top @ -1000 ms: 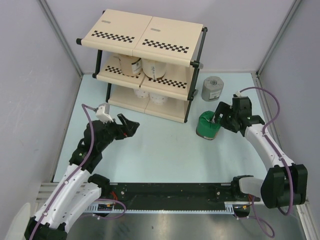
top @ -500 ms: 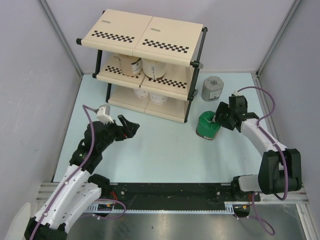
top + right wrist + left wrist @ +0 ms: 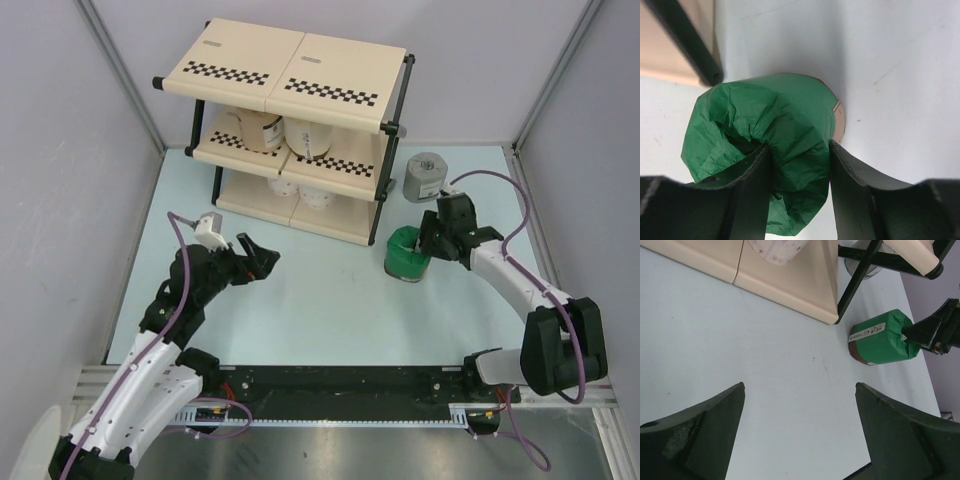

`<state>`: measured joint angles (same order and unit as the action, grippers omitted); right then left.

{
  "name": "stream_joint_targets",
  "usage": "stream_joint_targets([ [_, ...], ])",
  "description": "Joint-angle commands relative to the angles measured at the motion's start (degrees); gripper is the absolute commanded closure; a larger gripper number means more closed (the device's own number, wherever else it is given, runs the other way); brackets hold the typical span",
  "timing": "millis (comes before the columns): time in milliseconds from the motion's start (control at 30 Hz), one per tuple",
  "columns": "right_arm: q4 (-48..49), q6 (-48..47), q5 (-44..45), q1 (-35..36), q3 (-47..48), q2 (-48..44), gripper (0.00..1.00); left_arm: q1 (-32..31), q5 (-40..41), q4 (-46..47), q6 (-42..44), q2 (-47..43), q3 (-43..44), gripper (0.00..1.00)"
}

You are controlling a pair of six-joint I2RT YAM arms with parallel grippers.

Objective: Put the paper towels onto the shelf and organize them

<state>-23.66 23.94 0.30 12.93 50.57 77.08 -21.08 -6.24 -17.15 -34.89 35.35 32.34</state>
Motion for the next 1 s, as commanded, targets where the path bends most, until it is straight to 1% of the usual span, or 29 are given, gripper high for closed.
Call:
stream_joint_targets([
  [0,-4.72,-0.39,3.21,7.54,-1.34,-4.55,0.62,0.16,-0.53,-0.08,0.62,-1.43,-0.35,0.04],
  [133,-7.1,2.24,3.4,13.94,-1.7,-8.95,0.63,0.16,-0.44,-0.34,0.62,-1.52,-0.35,0.04],
  [233,-7.1,5.23,2.43,17.82,-1.61,-12.29,0.63,0.16,-0.35,-0.52,0.53,-1.69,-0.17,0.04],
  [267,-6.58,6.02,2.17,20.88,-1.61,-12.83,0.63,0.25,-0.35,-0.61,0.53,-1.87,-0.17,0.04],
  [333,-4.57,8.92,2.43,24.67,-1.7,-13.53,0.64,0.16,-0.09,-0.61,0.35,-1.87,-0.26,0.04],
  [367,-3.68,9.71,3.04,28.87,-1.52,-13.45,0.63,0.16,-0.09,-0.61,0.27,-2.04,-0.26,0.04],
  [400,-2.8,10.94,4.61,30.91,-1.44,-13.1,0.63,0.16,0.0,-0.69,0.18,-2.04,-0.26,0.04],
  [533,3.34,15.33,7.96,39.61,-0.74,-8.8,0.63,0.16,0.17,-1.22,-0.09,-2.31,0.0,0.04],
  [600,6.15,16.13,9.02,42.86,0.14,-4.32,0.63,0.25,0.35,-2.27,0.18,-2.66,0.36,0.04],
  [700,9.32,16.84,10.08,45.42,3.04,1.66,0.63,0.16,1.31,-3.86,0.35,-3.62,0.97,0.04],
  [767,10.47,16.58,10.34,46.13,6.38,4.21,0.63,0.16,2.02,-4.73,0.27,-4.15,1.24,0.04],
  [800,10.82,16.49,10.25,46.22,7.87,7.09,0.63,0.16,2.2,-5.17,0.18,-4.76,1.24,0.04],
  [967,11.27,14.56,6.75,46.75,16.38,14.14,0.61,0.16,2.99,-6.58,0.09,-6.0,1.32,0.04],
])
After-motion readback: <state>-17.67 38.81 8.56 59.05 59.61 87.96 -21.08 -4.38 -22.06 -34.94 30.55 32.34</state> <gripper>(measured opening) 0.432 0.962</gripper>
